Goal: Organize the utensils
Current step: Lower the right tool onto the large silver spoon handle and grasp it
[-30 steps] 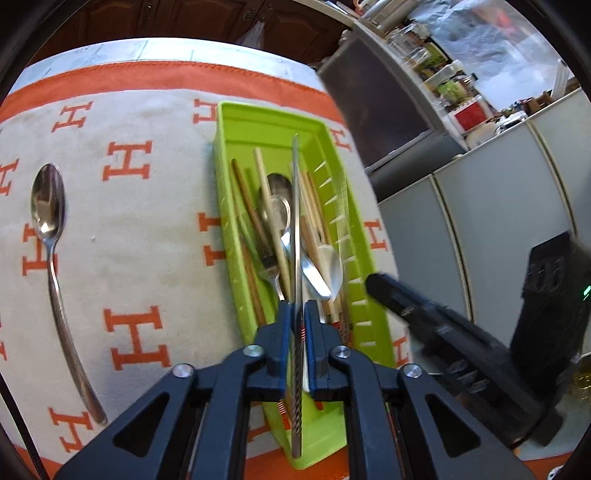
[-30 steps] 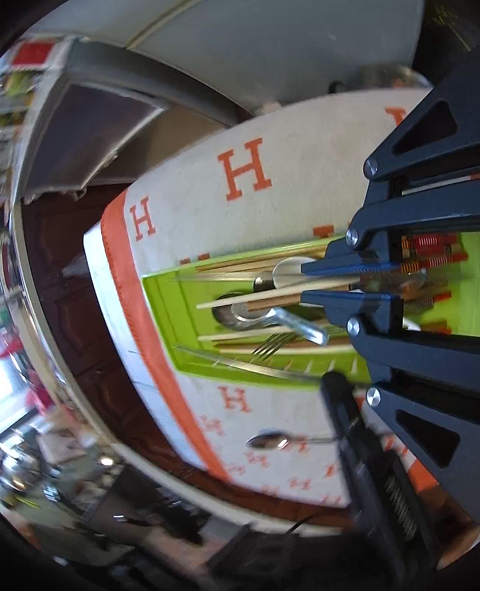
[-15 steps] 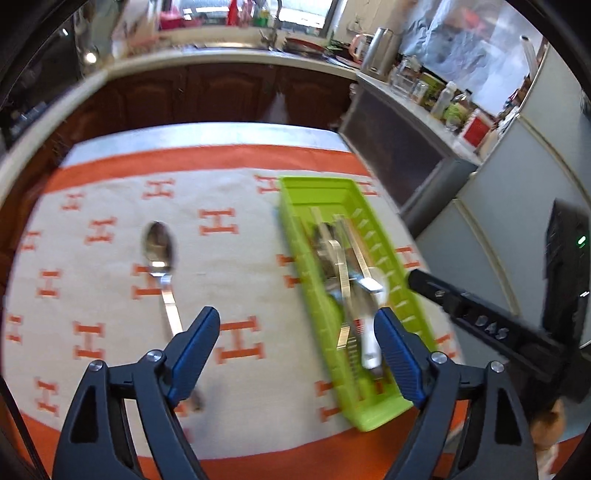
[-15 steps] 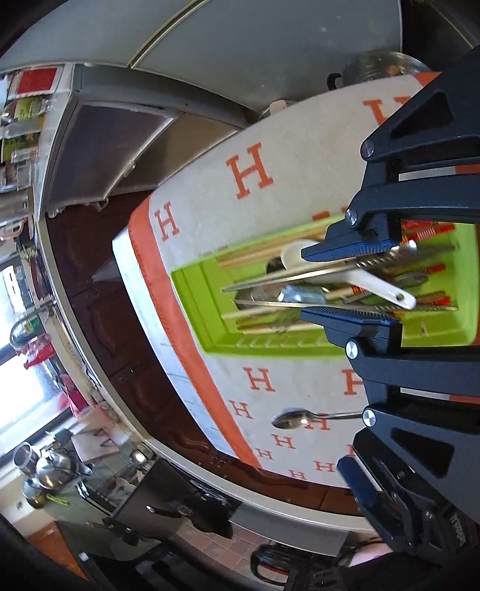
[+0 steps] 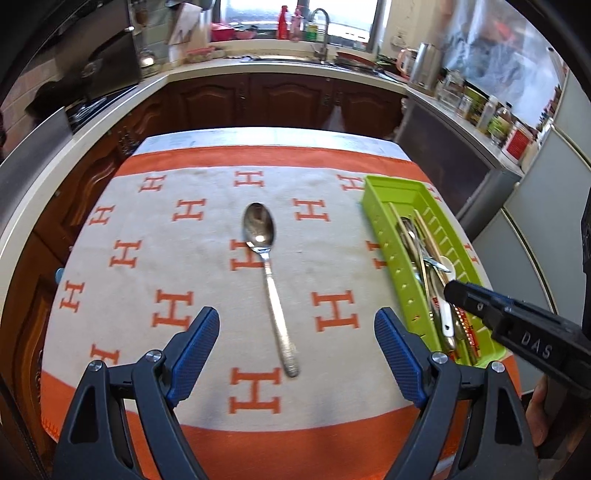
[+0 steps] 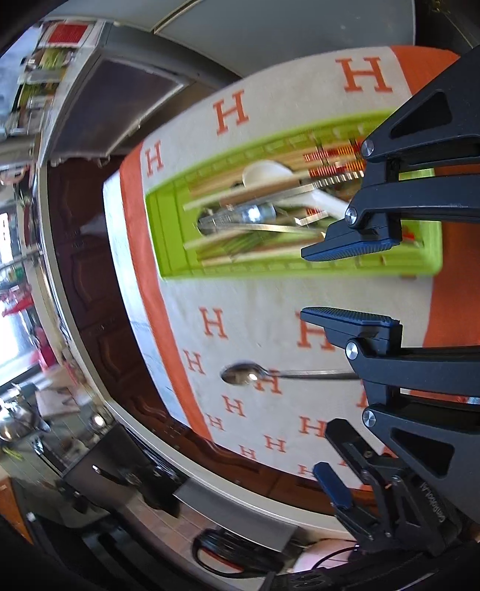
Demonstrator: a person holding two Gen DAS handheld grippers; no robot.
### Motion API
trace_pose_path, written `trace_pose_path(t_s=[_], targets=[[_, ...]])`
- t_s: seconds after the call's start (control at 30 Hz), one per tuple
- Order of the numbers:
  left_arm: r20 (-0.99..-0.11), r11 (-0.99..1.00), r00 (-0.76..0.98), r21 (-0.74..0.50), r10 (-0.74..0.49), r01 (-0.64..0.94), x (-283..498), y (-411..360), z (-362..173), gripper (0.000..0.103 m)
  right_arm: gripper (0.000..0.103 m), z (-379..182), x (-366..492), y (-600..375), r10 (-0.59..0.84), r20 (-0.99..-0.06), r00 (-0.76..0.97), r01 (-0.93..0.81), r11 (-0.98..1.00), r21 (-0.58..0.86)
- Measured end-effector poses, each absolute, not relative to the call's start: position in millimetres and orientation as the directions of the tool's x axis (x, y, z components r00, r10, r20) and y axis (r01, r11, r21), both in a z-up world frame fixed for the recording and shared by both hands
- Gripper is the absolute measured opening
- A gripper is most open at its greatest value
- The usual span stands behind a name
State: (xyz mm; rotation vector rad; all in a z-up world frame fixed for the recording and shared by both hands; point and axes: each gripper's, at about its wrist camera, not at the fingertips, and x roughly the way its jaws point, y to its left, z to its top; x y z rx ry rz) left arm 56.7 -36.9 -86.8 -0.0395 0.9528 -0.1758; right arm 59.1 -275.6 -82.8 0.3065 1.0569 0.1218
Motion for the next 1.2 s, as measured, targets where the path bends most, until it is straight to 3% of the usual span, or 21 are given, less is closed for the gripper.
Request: trace_pose_path(t_s=[0.63, 1.2], targets=[[-0.822, 0.987, 0.556, -0.158, -0.121, -0.019, 62, 39, -115, 0.085, 0.03, -110, 83, -188, 0.316, -0.879, 0.357, -0.073, 0.948, 0.31], [-0.864, 0.956, 0.49, -0.23, -0.114, -0.183, 91, 119, -161, 0.085, 0.03, -171, 167, -162, 0.495, -0.833, 0.246, -0.039, 0.864, 0.502]])
